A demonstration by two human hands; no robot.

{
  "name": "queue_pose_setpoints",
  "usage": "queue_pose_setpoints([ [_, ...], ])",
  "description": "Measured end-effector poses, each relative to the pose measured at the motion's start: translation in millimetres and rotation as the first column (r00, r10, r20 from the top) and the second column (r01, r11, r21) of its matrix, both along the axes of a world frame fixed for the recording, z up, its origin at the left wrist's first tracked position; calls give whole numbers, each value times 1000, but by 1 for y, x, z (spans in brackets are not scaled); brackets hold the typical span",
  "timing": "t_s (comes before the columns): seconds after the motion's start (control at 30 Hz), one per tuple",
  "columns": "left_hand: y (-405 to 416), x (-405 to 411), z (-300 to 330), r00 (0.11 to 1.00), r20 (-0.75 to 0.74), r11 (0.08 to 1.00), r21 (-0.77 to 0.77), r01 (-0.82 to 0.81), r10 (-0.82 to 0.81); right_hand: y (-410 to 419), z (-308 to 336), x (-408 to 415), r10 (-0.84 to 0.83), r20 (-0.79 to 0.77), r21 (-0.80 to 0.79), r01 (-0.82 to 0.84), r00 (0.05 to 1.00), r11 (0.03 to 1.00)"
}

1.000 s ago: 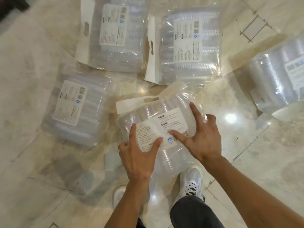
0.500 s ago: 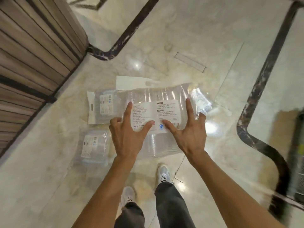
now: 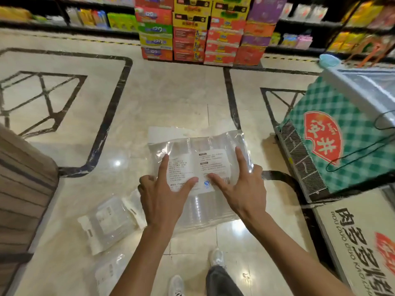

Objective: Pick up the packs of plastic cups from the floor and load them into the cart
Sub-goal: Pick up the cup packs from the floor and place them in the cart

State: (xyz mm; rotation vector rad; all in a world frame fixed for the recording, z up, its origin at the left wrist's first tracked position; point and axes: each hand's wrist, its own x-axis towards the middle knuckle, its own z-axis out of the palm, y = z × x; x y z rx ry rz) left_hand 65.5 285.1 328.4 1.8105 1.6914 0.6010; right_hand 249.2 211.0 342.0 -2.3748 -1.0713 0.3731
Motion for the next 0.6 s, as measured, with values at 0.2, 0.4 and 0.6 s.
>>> queue_pose_setpoints([
  [0.2, -43, 46, 41, 967, 60, 968, 54, 244, -247, -88, 42, 20, -266, 76, 66, 261, 961, 963],
  [0.4, -124, 107, 74, 872, 36, 871, 73, 486, -489, -206, 64, 41, -522, 52, 130, 512, 852, 849],
  [0.6, -252, 156, 94, 717, -27, 714, 72, 696, -697, -358, 79, 54, -702, 58, 90, 697, 710, 712],
])
